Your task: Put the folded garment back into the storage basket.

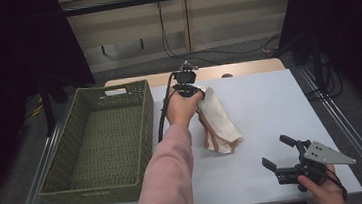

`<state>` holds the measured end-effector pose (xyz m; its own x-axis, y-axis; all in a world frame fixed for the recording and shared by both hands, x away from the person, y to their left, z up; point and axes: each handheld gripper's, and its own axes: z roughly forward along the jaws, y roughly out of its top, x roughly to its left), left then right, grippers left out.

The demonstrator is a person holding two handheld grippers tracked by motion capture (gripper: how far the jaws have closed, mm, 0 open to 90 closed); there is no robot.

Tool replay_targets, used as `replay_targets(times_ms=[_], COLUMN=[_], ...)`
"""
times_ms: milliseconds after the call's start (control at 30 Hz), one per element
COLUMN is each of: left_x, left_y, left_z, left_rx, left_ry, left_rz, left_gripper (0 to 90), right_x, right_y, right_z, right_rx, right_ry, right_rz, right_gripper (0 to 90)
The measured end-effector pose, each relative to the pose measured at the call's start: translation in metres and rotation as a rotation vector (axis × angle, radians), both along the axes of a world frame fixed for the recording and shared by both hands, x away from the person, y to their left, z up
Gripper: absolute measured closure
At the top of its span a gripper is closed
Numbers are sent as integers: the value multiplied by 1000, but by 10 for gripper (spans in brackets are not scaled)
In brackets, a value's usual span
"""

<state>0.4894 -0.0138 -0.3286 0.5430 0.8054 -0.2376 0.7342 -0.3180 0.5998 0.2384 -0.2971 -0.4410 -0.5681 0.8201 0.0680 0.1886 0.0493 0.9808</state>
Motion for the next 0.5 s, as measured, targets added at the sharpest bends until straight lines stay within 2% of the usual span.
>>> replay_targets(times_ms=[133, 167, 233, 267, 300, 333, 400, 433, 467, 500], left_x=[0, -1, 0, -2, -1, 0, -2, -1, -3, -3], left_y=[7, 7, 10, 9, 10, 13, 12, 14, 12, 13], left_z=[13, 16, 22, 26, 29, 31, 36, 39, 41, 43], left_rx=[13, 13, 28, 21, 29, 45, 36, 46, 29, 44], left_ry=[12, 22, 32, 42, 48, 51, 71, 75, 105, 102], left_rz=[6, 28, 1, 29, 16, -17, 15, -12, 18, 9], left_gripper=[835, 836, 836, 836, 836, 836, 836, 836, 836, 836], right_x=[0, 0, 0, 0, -1, 0, -1, 0, 0, 0], right_y=[0, 0, 0, 0, 3, 2, 3, 2, 2, 2], right_z=[0, 0, 0, 0, 1, 1, 1, 1, 1, 1], right_rx=[-3, -1, -6, 6, 36, 34, 34, 32, 26, 19], right_ry=[-7, -2, -4, 4, 16, 13, 17, 4, 8, 8], right_rz=[2, -1, -1, -4, -18, -12, -11, -10, -11, -14], right_gripper=[26, 26, 26, 26, 26, 26, 26, 26, 26, 26])
